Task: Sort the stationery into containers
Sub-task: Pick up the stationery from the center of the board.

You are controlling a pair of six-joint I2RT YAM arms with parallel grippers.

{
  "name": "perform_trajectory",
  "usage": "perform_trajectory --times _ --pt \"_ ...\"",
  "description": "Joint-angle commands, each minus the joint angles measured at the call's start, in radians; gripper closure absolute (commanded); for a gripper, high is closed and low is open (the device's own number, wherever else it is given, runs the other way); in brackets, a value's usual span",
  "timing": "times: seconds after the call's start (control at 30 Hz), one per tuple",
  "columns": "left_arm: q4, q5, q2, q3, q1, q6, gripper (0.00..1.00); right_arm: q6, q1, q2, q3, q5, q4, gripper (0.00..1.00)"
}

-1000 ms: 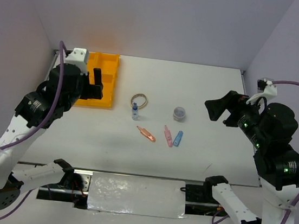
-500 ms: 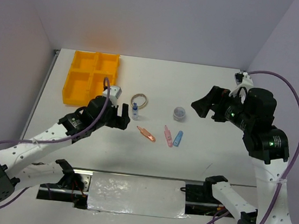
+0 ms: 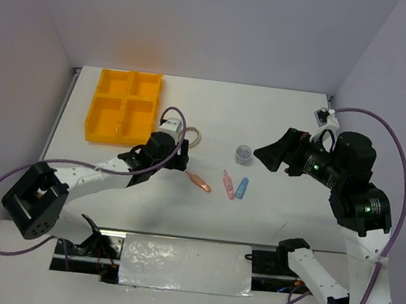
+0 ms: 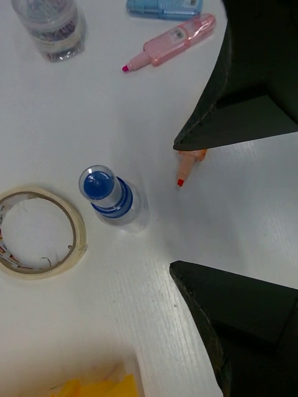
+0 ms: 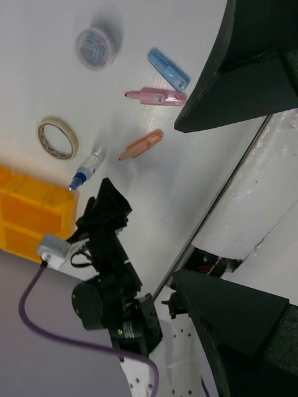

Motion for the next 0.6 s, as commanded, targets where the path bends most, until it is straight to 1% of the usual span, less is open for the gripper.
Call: perform_trajectory --times 0.0,0.07,0.3,0.47,0.57 --pt "0.110 -0.052 0.036 0.055 -0.003 0.033 0.16 0.021 0.000 -0.028 -0.011 -0.054 0.041 0.00" --pt "0.116 -0.066 0.064 0.083 -0.005 0.052 0.18 0.027 0.000 -0.039 -0.016 -0.066 0.038 0.00" --pt "0.124 -0.069 0.147 0.163 -0.003 0.086 0.21 0.010 0.001 -0.053 -0.007 -0.080 0.002 0.00" --pt "0.119 -0.080 0.199 0.189 -0.003 0.096 0.30 0.012 0.001 -0.051 0.002 -0.096 -0.008 0.00" --pt "0.108 -0.081 0.211 0.197 -0.003 0.092 0.31 0.017 0.000 -0.054 0.001 -0.099 -0.007 0.00"
